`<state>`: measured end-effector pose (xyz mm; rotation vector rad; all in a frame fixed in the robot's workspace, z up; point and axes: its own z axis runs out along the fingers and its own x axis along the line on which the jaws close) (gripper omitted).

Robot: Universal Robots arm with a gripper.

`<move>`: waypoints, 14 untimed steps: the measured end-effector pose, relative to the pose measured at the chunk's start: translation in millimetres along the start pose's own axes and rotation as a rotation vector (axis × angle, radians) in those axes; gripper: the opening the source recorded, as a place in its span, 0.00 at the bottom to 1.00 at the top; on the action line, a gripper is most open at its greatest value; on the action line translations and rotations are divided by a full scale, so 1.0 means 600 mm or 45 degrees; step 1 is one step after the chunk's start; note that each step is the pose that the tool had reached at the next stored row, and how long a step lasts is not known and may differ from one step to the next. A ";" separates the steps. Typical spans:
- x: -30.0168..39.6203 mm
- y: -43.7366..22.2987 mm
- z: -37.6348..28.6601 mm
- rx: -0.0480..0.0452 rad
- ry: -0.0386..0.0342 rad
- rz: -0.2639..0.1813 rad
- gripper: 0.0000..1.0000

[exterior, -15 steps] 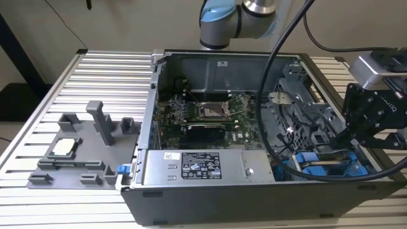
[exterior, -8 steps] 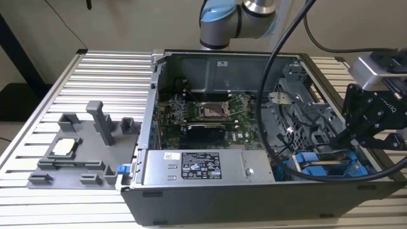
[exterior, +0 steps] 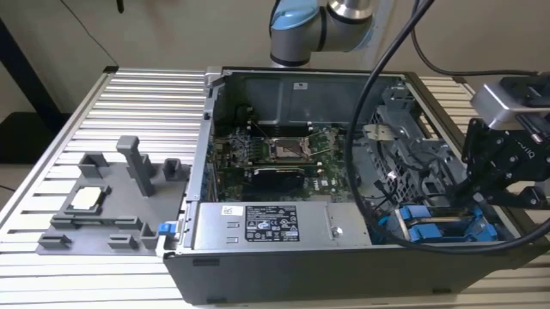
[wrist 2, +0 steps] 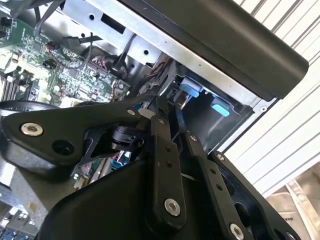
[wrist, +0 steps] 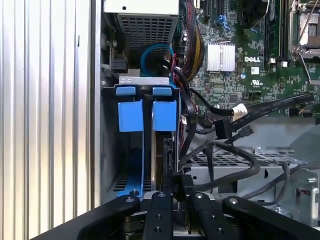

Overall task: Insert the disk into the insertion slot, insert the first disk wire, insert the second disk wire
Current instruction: 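Insert the first disk wire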

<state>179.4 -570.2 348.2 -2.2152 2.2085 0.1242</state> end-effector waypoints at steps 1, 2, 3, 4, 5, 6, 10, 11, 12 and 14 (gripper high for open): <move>0.000 0.000 0.001 0.000 -0.0006 0.000 0.19; 0.000 0.000 0.002 0.001 -0.0004 0.000 0.19; 0.001 0.000 0.003 0.001 -0.0003 0.000 0.19; 0.001 0.000 0.004 0.002 -0.0003 0.000 0.19; 0.001 0.000 0.005 0.002 -0.0003 0.000 0.19; 0.001 0.000 0.005 0.002 -0.0005 0.000 0.19; 0.001 0.000 0.007 0.002 -0.0015 0.000 0.19; 0.001 0.000 0.008 0.002 -0.0017 0.000 0.19; 0.001 0.000 0.008 0.003 -0.0021 0.000 0.19; 0.001 0.000 0.008 0.004 -0.0031 0.000 0.19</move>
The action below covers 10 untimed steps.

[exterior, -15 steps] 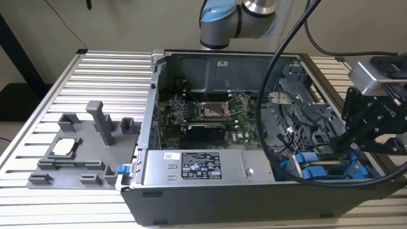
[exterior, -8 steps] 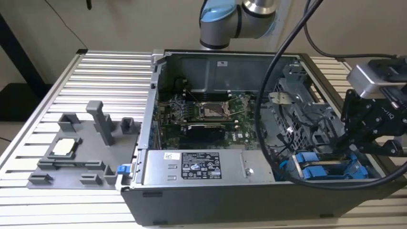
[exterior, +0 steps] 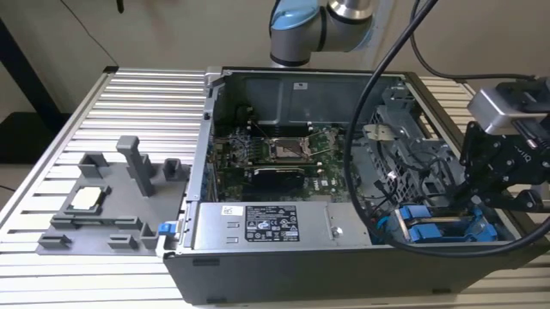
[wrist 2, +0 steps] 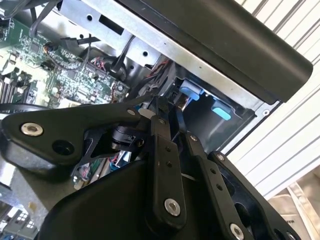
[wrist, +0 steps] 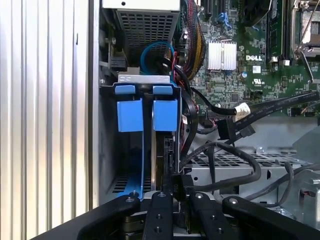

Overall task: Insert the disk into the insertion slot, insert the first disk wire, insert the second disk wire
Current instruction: 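Insert the first disk wire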

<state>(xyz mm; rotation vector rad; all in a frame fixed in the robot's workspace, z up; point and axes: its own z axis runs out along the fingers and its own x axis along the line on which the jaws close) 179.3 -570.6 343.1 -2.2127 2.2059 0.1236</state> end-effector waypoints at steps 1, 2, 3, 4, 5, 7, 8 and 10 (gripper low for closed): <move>0.000 0.000 0.000 0.000 -0.0007 0.000 0.19; 0.000 0.000 0.001 0.001 -0.0010 0.000 0.19; 0.000 0.000 0.001 0.001 -0.0014 0.000 0.19; 0.000 0.000 0.002 0.001 -0.0016 0.000 0.19; 0.000 0.000 0.002 0.001 -0.0019 0.000 0.19; 0.000 0.000 0.002 0.001 -0.0021 0.000 0.19; 0.000 0.000 0.003 0.001 -0.0024 0.000 0.19; 0.000 0.000 0.003 0.001 -0.0025 0.000 0.19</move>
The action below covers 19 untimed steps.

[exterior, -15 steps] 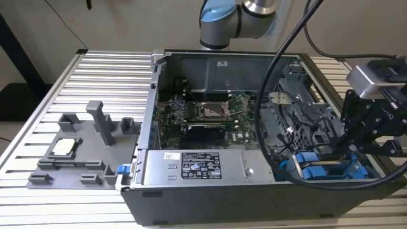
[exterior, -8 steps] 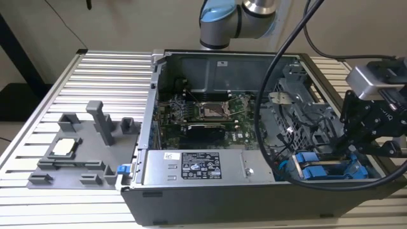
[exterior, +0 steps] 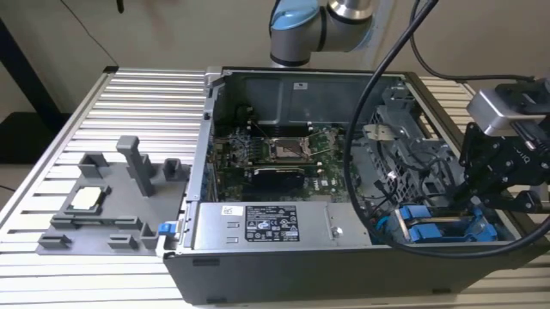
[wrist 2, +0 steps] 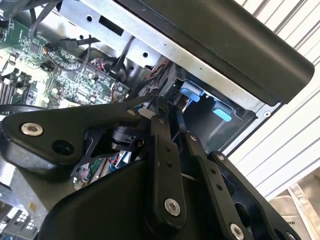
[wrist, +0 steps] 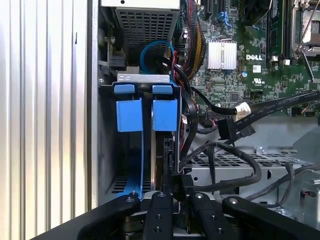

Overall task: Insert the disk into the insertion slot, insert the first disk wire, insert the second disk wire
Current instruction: 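Insert the first disk wire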

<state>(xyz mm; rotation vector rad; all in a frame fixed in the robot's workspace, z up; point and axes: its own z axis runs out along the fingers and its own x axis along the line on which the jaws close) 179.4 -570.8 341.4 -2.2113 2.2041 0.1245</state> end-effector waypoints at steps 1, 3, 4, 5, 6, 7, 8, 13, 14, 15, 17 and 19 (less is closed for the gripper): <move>0.000 0.000 0.000 0.000 -0.0001 0.000 0.19; 0.000 0.000 0.000 0.000 -0.0003 0.000 0.19; 0.001 0.000 0.000 0.000 -0.0005 0.000 0.19; 0.001 0.000 0.000 0.000 -0.0003 0.000 0.19; 0.001 0.000 0.000 0.000 -0.0002 0.000 0.19; 0.001 0.000 0.000 0.000 -0.0003 0.000 0.19; 0.001 0.000 0.000 0.001 0.0000 0.000 0.19; 0.002 0.000 0.005 0.005 -0.0001 0.000 0.19; 0.002 0.000 0.006 0.005 0.0001 0.000 0.19; 0.003 0.000 0.008 0.005 0.0003 0.000 0.19; 0.003 0.000 0.011 0.005 0.0014 0.000 0.19; 0.004 0.000 0.011 0.005 0.0008 0.000 0.19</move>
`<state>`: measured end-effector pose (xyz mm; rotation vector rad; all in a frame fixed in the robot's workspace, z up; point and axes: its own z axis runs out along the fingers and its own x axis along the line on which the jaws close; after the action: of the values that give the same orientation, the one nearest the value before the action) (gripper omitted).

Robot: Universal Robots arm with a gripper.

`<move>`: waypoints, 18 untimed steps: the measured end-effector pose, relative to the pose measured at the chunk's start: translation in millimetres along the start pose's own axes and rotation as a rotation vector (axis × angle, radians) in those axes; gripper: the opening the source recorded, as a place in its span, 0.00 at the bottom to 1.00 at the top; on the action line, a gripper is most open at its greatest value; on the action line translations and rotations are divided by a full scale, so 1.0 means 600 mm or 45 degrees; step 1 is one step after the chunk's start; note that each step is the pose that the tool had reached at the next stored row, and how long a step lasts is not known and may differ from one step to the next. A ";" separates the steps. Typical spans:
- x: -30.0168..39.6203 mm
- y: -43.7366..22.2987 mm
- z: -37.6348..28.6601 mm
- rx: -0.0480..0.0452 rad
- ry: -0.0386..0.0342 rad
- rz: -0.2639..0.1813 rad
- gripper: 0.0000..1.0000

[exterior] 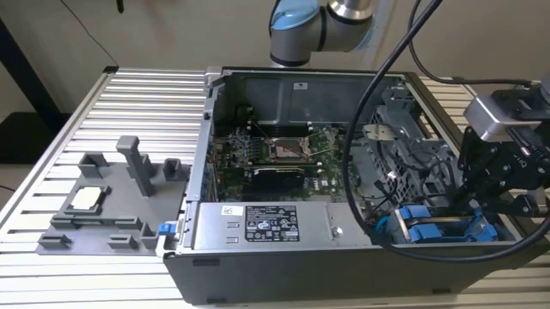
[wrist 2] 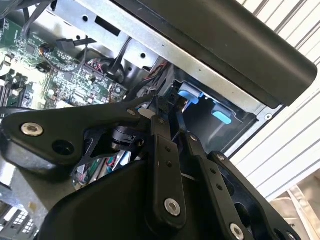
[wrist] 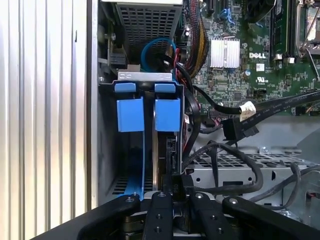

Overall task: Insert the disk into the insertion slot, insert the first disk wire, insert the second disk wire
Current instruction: 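Insert the first disk wire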

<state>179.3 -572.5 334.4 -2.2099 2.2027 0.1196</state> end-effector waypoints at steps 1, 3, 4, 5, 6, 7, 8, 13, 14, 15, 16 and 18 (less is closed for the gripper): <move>0.000 0.000 0.000 0.000 -0.0007 0.000 0.19; 0.000 0.000 0.001 0.000 -0.0010 0.000 0.19; 0.001 0.000 0.002 0.000 -0.0029 0.000 0.19; 0.001 0.000 0.001 0.000 -0.0023 0.000 0.20; 0.001 0.000 0.001 0.000 -0.0017 0.000 0.27; 0.001 0.000 -0.001 0.000 -0.0009 0.000 0.27; 0.001 0.000 -0.005 0.000 -0.0012 0.000 0.27; -0.002 0.002 -0.041 0.000 -0.0007 0.000 0.27; -0.002 0.002 -0.049 0.000 -0.0008 0.000 0.27; -0.003 0.002 -0.057 0.000 -0.0009 0.000 0.27; -0.003 0.003 -0.064 0.000 -0.0007 0.000 0.27; -0.004 0.003 -0.078 0.000 -0.0009 0.000 0.27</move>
<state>179.3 -573.1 381.5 -2.2096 2.2023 0.1204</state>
